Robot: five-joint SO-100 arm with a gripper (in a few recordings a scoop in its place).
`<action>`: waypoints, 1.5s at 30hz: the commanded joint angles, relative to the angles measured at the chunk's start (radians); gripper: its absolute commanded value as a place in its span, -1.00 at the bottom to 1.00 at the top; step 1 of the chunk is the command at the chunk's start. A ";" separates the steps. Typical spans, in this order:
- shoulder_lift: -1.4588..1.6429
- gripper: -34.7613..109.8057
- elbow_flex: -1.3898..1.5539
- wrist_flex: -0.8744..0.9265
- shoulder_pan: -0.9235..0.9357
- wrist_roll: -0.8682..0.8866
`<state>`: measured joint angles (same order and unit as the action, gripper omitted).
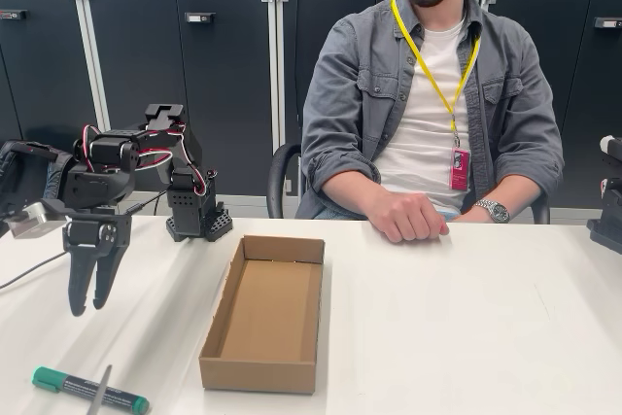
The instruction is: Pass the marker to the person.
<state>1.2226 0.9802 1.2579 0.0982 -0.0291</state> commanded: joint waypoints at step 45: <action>-0.110 -0.14 -0.160 0.210 0.015 -0.029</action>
<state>1.1060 0.8989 1.4726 0.0966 -0.0430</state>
